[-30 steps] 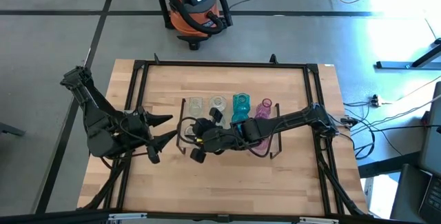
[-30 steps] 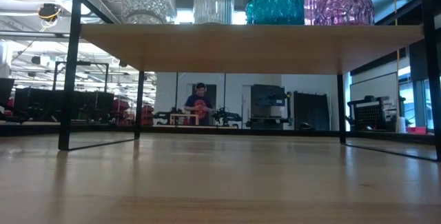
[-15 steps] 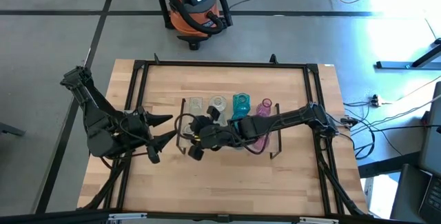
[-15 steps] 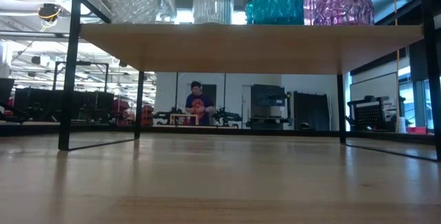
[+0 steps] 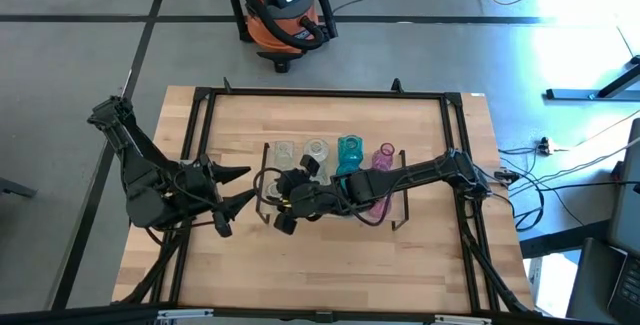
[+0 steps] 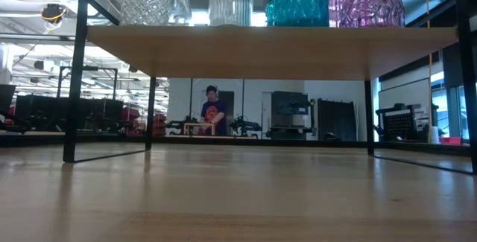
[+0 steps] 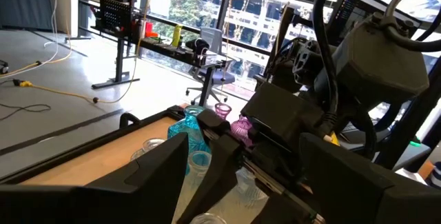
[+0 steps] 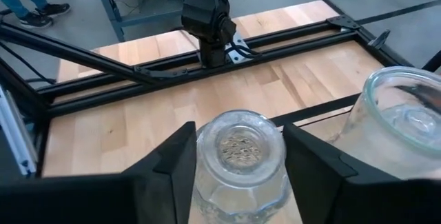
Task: Sort vases onto shelf
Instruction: Put the transparent vase on the shelf, then return to Home Position
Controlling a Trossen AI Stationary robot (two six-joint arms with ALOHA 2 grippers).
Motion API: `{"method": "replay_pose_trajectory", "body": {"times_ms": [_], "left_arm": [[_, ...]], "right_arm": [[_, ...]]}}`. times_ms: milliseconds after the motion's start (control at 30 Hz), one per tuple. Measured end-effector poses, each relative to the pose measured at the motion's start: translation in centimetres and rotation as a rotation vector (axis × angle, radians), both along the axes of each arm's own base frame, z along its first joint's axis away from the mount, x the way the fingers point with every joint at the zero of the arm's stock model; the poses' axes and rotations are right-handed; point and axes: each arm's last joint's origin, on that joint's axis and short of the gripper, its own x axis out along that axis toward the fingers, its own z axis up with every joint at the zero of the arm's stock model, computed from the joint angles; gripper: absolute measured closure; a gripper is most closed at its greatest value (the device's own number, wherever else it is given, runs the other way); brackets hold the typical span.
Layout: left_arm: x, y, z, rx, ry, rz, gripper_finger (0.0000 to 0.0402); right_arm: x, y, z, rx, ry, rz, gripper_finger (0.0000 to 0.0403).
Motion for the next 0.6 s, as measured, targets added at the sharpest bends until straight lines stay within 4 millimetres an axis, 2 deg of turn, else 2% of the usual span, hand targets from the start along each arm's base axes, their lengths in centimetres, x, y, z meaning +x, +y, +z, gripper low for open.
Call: {"method": "replay_pose_trajectory", "body": {"times_ms": [333, 600], "left_arm": [[0.0, 0.0, 0.0, 0.0, 0.0, -0.006, 0.0131], [0.0, 0.0, 0.0, 0.0, 0.0, -0.01, 0.0131]], "right_arm": [[0.0, -0.1, 0.1, -0.027, -0.003, -0.017, 0.0138], [-0.4, -0.4, 3.2, -0.042, -0.077, -0.04, 0.0103]]}}
